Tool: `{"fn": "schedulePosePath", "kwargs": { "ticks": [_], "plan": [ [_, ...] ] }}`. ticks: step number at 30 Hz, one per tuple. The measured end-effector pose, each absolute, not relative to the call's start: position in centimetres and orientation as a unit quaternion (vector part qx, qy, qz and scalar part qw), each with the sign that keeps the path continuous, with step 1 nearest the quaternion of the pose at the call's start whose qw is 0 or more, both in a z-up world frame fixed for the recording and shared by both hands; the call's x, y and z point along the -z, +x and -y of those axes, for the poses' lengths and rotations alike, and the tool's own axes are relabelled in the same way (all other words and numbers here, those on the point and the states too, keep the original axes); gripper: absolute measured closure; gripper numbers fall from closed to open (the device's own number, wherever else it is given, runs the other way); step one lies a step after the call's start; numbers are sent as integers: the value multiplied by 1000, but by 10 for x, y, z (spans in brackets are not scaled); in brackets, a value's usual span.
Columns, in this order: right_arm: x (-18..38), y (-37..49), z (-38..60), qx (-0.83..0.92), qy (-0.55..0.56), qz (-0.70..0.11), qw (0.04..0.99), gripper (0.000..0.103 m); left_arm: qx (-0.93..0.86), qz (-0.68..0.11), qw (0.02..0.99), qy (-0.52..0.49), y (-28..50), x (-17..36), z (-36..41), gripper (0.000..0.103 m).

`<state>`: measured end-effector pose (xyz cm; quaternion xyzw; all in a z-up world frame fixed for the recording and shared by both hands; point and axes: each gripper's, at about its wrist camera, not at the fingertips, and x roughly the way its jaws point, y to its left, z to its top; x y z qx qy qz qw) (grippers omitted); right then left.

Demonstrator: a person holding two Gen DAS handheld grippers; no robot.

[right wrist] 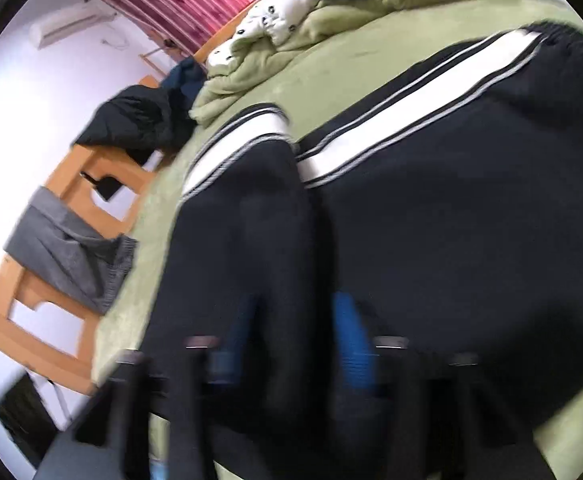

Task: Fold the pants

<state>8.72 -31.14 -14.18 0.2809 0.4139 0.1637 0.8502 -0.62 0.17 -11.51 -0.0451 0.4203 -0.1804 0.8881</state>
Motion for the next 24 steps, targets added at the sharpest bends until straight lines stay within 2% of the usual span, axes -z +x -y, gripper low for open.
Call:
{"fn": "schedulePosePath", "kwargs": {
  "ticks": [3, 11, 18, 24],
  "plan": [
    [105, 78, 307, -167, 229, -369, 885, 87, 186, -428, 879, -95, 5, 128, 10, 37],
    [56, 84, 320, -166, 166, -356, 904, 87, 174, -375, 890, -192, 7, 144, 50, 37],
    [48, 84, 362, -172, 183, -334, 909, 87, 129, -372, 896, -204, 19, 152, 70, 37],
    [42, 78, 422, -144, 169, -313, 923, 88, 116, -367, 908, -166, 19, 146, 88, 35]
  ]
}}
